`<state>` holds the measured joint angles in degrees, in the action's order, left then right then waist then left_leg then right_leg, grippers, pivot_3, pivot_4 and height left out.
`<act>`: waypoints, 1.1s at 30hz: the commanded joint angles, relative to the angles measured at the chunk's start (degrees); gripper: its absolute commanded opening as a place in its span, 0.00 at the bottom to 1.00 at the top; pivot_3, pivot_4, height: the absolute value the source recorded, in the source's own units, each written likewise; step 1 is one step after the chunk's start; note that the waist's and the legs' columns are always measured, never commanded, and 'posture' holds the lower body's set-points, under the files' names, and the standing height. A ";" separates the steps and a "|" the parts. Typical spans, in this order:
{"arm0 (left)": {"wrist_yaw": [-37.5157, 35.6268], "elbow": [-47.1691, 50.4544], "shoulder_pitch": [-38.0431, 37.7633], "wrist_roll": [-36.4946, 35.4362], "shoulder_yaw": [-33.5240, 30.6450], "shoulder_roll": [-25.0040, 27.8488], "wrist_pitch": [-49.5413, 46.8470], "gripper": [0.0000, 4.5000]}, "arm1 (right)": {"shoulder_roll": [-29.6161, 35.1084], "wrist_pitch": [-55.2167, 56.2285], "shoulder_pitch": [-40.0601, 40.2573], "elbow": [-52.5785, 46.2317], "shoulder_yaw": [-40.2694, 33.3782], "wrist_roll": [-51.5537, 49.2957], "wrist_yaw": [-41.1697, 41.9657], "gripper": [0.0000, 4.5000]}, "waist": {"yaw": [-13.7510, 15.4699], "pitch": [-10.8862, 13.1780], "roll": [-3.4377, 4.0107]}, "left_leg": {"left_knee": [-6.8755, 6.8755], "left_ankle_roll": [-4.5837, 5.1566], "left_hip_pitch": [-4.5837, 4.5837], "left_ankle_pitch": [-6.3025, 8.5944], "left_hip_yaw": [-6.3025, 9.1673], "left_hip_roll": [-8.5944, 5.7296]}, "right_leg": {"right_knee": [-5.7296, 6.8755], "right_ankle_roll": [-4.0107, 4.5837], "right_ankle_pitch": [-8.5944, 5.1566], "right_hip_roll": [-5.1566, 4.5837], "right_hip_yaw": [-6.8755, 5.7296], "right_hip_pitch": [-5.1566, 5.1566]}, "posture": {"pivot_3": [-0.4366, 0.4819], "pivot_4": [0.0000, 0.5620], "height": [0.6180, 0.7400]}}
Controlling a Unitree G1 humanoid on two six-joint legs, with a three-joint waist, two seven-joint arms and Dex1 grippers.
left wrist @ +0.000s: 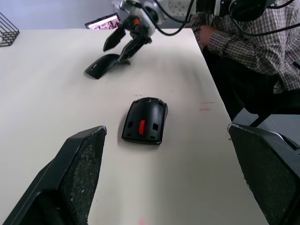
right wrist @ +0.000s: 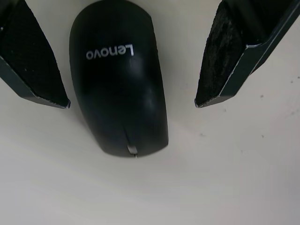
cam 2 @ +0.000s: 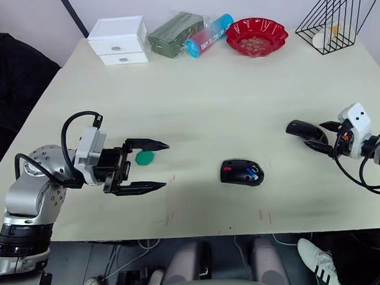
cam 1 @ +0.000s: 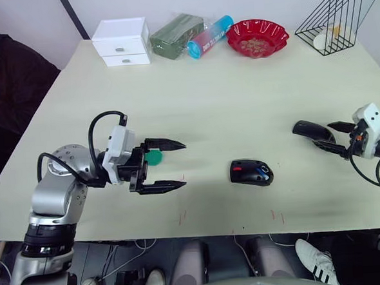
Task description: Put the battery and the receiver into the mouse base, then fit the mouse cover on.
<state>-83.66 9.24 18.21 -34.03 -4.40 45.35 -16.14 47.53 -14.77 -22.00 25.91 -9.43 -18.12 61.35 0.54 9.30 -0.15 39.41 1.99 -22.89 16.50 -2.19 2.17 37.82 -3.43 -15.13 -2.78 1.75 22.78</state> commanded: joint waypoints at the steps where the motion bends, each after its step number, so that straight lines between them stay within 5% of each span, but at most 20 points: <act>1: 3.75 1.09 3.07 -4.68 -2.92 -1.42 -3.16 0.99 | 1.18 -2.18 -2.65 0.68 0.34 1.39 -1.16 1.00 | -0.01 0.02 -0.03 | 0.00 0.00 0.00 0.00 -0.01 0.00 | 0.00 0.00 0.00 0.00 0.02 0.00 | 0.48 0.27 1.00; 10: 11.33 3.66 3.58 -7.92 -4.93 -2.79 -7.71 0.99 | 1.02 -3.88 -2.73 0.20 0.00 1.52 -1.64 1.00 | -0.35 0.04 -0.07 | -0.01 -0.01 0.02 -0.01 0.02 0.00 | 0.00 -0.02 0.01 -0.01 0.08 0.00 | 0.48 0.27 1.00; 33: 7.88 5.52 -5.68 -8.59 -8.32 1.10 -6.73 0.99 | 0.72 -2.96 -3.22 0.96 0.08 1.55 -0.94 1.00 | -1.33 0.05 -0.09 | -0.02 -0.02 0.09 -0.01 -0.04 0.01 | 0.04 -0.02 0.01 -0.01 0.15 0.00 | 0.48 0.27 1.00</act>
<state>-75.93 12.74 12.80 -41.81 -10.86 45.81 -23.53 47.68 -18.74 -24.13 27.13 -8.35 -16.44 60.11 -0.79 9.35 -0.24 39.40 1.96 -22.80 16.49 -2.23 2.18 37.85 -3.45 -15.12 -2.79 1.90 22.78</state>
